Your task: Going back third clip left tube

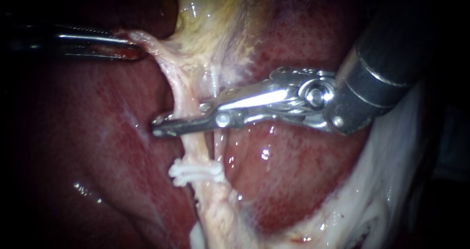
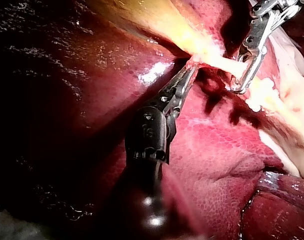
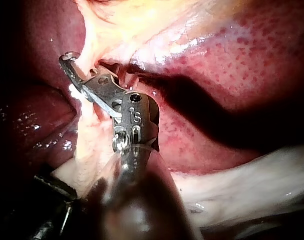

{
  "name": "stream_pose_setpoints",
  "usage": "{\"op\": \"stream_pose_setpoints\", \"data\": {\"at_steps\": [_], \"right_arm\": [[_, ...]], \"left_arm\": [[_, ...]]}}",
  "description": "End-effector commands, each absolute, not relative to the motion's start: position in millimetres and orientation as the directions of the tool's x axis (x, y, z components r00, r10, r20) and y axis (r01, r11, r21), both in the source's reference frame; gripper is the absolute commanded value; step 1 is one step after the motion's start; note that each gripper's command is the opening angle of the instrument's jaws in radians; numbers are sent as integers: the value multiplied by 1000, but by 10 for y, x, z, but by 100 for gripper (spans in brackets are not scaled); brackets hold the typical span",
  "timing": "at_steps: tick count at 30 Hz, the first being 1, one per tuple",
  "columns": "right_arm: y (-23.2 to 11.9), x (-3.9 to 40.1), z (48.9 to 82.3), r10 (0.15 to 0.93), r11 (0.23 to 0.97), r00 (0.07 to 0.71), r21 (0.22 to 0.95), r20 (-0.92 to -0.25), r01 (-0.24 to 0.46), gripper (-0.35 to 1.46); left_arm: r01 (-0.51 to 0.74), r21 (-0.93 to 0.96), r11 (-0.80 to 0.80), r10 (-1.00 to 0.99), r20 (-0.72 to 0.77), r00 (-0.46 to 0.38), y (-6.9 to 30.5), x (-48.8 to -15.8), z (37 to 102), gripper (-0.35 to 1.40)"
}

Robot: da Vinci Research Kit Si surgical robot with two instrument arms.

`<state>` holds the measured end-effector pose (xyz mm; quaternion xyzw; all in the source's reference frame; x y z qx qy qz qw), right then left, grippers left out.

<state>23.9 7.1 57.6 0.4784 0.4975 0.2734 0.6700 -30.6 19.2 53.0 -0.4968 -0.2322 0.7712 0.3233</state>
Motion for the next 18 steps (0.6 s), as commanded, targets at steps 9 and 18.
{"op": "stream_pose_setpoints", "data": {"at_steps": [9,18], "right_arm": [[69,242,575,840,398,354,911,-410,111,38],[66,249,579,818,489,311,870,-484,69,48]], "left_arm": [[-266,-679,-684,729,-617,-297,193,-306,529,-35],[-264,-680,-684,728,-618,-297,193,-304,529,-35]]}}
